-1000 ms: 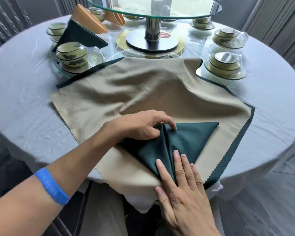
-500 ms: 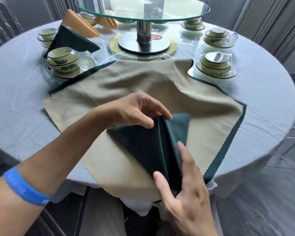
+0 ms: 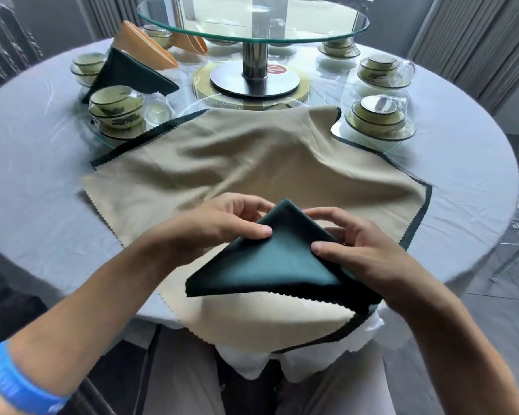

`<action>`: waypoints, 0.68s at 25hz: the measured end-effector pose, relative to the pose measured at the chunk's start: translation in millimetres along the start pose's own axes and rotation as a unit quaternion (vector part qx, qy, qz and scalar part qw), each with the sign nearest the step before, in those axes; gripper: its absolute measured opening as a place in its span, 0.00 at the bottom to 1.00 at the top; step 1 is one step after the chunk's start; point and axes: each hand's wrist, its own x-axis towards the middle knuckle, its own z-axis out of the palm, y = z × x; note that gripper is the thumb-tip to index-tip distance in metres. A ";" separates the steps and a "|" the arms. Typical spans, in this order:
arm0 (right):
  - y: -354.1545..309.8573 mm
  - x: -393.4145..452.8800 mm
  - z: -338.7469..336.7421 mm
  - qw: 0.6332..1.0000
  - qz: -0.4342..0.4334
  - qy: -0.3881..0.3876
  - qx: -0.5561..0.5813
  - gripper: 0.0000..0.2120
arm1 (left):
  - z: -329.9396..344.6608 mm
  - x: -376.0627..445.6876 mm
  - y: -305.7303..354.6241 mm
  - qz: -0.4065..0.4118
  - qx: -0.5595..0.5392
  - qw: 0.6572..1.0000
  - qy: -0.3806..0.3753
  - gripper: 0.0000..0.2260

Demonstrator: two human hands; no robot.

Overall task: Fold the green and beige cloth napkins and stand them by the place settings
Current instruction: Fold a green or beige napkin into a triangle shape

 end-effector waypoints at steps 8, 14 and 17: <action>8.8 19.7 -30.1 1.000 -0.017 0.010 -0.012 0.21 | 17.9 7.8 -2.5 -0.038 -0.015 0.999 0.037 0.06; 39.3 0.8 -37.7 0.958 -0.060 0.023 -0.278 0.28 | 18.9 -8.7 -31.1 0.015 0.424 0.888 0.178 0.24; 55.2 -19.9 -33.9 0.929 -0.146 0.030 -0.338 0.27 | 33.8 -33.2 -52.9 0.081 0.532 0.831 0.144 0.30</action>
